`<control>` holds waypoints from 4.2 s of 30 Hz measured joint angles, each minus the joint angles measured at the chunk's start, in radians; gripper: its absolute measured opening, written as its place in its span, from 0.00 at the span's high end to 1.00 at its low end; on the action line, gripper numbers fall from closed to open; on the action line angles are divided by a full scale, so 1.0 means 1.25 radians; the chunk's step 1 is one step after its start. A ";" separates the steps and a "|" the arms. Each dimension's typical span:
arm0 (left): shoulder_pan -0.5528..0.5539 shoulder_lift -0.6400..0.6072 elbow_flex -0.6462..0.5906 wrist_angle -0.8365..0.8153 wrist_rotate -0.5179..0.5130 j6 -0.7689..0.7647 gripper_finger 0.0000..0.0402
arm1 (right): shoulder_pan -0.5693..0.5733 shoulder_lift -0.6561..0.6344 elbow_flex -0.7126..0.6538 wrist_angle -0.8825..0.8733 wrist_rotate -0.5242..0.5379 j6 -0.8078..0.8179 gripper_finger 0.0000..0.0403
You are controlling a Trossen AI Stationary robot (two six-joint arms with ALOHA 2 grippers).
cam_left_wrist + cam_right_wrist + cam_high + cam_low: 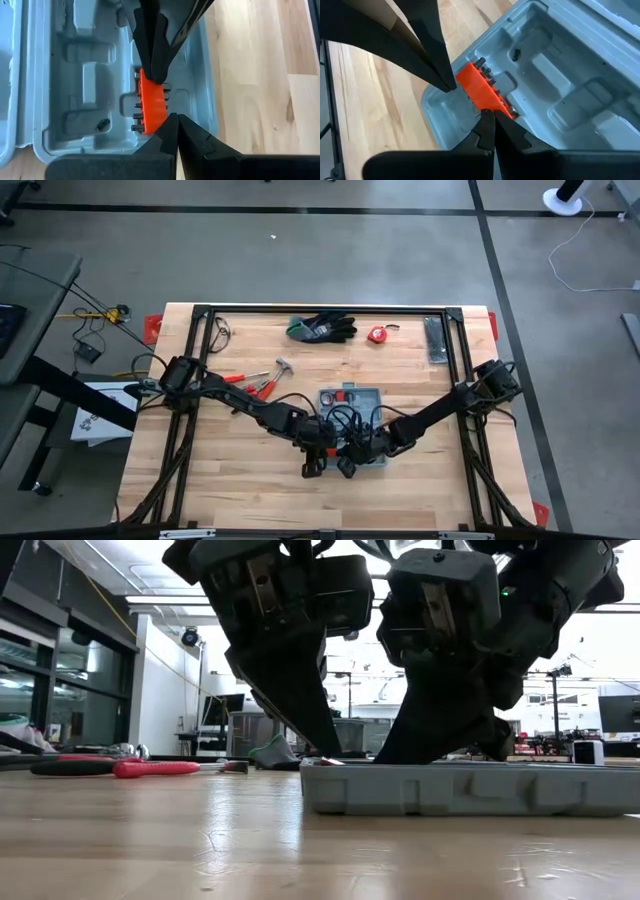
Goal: Prefit tool cases
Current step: Put the screwdriver bit set into the gray tool case
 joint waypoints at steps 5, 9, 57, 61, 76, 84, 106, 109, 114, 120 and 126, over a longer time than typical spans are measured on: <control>0.001 -0.001 0.000 0.001 0.000 0.012 1.00 | 0.000 0.001 0.000 -0.005 -0.003 0.000 1.00; 0.008 -0.006 0.000 -0.006 -0.026 0.013 1.00 | 0.000 0.001 0.000 -0.006 -0.005 0.000 1.00; 0.059 0.024 0.017 -0.045 0.082 0.055 1.00 | -0.002 0.002 -0.001 -0.011 -0.018 0.000 1.00; 0.049 0.025 0.018 -0.043 0.088 0.055 1.00 | -0.008 0.002 -0.001 -0.011 -0.021 0.000 1.00; 0.056 -0.024 0.016 -0.042 0.037 0.079 1.00 | -0.016 0.003 -0.001 -0.012 -0.022 -0.005 1.00; 0.025 -0.016 0.016 -0.014 0.167 0.097 1.00 | -0.016 0.003 -0.002 -0.012 -0.021 -0.004 1.00; -0.001 0.027 0.019 -0.046 -0.043 0.053 1.00 | -0.028 0.003 -0.002 -0.013 -0.013 0.009 1.00; -0.001 0.028 0.018 -0.044 -0.056 0.047 1.00 | -0.028 0.003 -0.002 -0.014 -0.013 0.009 1.00; -0.003 0.027 0.018 -0.059 -0.064 0.053 1.00 | -0.028 0.003 -0.002 -0.011 -0.013 0.009 1.00; -0.008 0.022 0.018 -0.081 -0.191 0.050 1.00 | -0.029 0.003 -0.002 -0.011 -0.013 0.008 1.00; -0.007 0.022 0.017 -0.077 -0.200 0.049 1.00 | -0.027 0.003 -0.002 -0.008 -0.024 0.008 1.00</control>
